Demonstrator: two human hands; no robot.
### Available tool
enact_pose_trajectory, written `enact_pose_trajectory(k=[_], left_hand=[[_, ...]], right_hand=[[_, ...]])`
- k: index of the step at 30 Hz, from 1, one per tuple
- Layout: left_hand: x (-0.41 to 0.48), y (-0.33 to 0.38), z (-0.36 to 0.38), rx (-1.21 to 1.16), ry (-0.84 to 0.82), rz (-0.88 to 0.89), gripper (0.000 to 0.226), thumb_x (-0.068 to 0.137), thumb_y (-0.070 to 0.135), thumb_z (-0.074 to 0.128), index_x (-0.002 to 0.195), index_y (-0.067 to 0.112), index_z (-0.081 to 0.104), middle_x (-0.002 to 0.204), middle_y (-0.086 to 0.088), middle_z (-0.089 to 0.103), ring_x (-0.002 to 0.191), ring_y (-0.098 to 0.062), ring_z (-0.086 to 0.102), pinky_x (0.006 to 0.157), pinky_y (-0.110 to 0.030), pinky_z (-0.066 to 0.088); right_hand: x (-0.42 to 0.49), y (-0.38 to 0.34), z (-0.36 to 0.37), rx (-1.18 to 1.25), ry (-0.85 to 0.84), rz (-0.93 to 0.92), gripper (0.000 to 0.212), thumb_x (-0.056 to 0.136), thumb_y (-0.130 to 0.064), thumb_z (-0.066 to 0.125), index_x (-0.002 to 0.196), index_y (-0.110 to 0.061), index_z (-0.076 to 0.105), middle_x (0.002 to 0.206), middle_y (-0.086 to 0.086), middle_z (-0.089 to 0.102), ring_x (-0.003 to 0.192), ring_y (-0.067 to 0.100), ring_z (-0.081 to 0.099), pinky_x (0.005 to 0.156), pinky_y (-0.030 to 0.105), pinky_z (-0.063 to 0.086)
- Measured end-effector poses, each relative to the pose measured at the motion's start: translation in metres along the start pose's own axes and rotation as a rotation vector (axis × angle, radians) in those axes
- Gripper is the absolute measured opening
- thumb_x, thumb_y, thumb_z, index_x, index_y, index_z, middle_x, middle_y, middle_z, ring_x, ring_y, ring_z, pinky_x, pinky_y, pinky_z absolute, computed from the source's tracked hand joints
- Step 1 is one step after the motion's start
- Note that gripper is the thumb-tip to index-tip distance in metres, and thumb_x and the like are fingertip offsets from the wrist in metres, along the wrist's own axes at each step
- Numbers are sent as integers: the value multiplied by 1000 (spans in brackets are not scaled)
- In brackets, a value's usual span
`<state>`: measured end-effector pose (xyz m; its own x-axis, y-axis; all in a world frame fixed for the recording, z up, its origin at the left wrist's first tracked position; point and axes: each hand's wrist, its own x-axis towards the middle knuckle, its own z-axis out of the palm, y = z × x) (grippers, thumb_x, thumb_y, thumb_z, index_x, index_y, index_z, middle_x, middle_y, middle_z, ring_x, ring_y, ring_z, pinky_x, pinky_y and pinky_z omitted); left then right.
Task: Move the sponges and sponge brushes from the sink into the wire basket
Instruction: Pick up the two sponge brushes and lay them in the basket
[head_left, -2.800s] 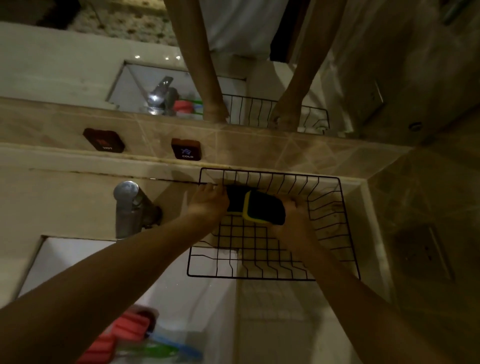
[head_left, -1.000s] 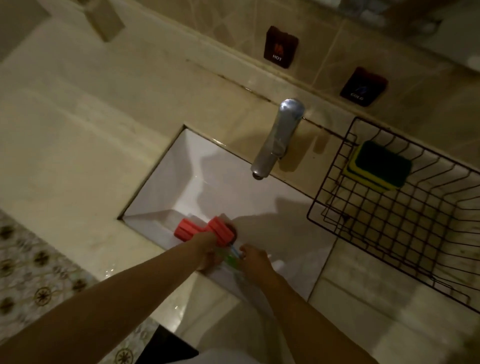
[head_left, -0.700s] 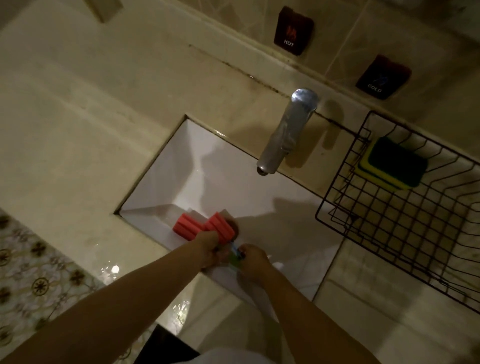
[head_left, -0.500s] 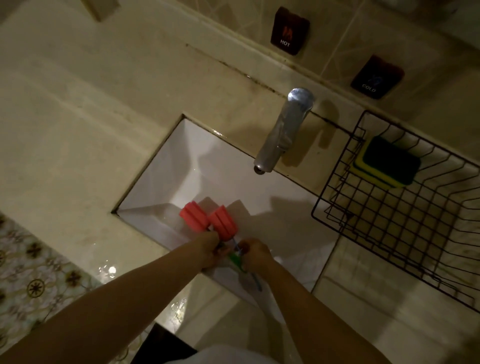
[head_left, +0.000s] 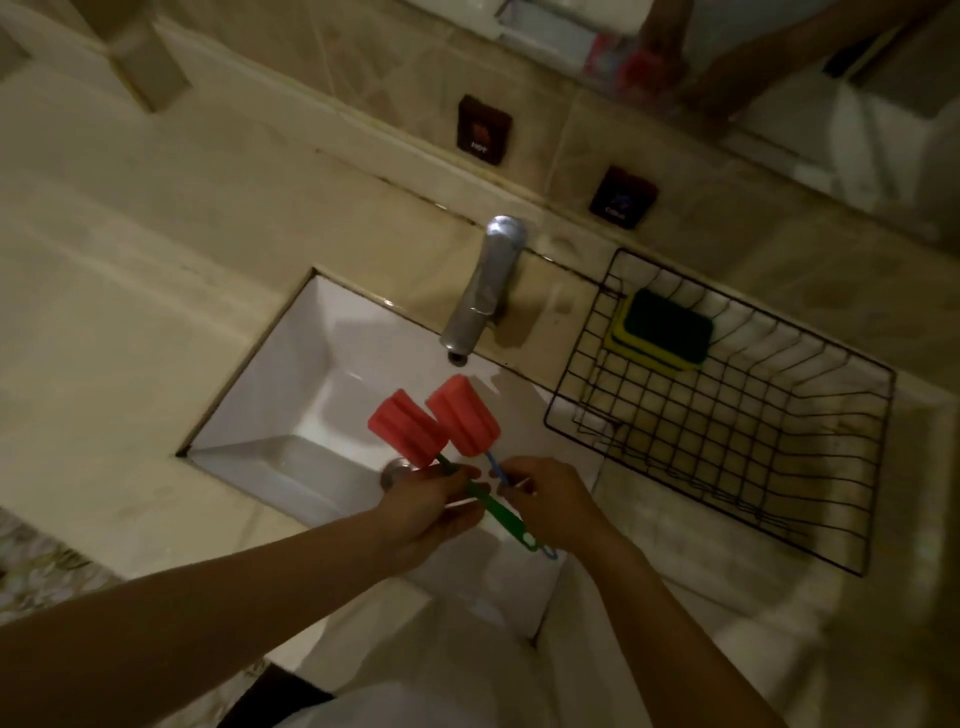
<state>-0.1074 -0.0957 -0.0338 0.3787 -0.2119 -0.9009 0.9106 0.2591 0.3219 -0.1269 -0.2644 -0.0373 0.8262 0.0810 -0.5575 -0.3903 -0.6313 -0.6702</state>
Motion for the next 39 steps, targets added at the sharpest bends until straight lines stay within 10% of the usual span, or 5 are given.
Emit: enact_pose_trajectory(k=[12, 30, 39], left_hand=[[-28, 5, 112, 138, -395, -1, 16, 91, 7, 59, 98, 1, 73, 99, -18, 76, 85, -25, 73, 66, -27, 59], [-3, -6, 159, 100, -330, -135, 20, 91, 6, 58, 106, -5, 64, 118, -27, 66, 100, -31, 68, 77, -32, 61], [2, -7, 161, 62, -290, -162, 26, 88, 6, 62, 110, -9, 63, 111, -28, 69, 93, -32, 72, 71, -33, 62]], right_hand=[[-72, 12, -139, -20, 326, 32, 19, 87, -16, 66, 100, -27, 73, 76, -22, 62, 68, -5, 55, 59, 11, 41], [4, 103, -185, -206, 542, 79, 27, 75, -2, 71, 91, -22, 76, 85, 3, 75, 74, 15, 61, 65, 25, 48], [37, 106, -181, -385, 364, 270, 44, 81, 1, 59, 115, -27, 66, 114, 7, 67, 100, 28, 63, 83, 32, 54]])
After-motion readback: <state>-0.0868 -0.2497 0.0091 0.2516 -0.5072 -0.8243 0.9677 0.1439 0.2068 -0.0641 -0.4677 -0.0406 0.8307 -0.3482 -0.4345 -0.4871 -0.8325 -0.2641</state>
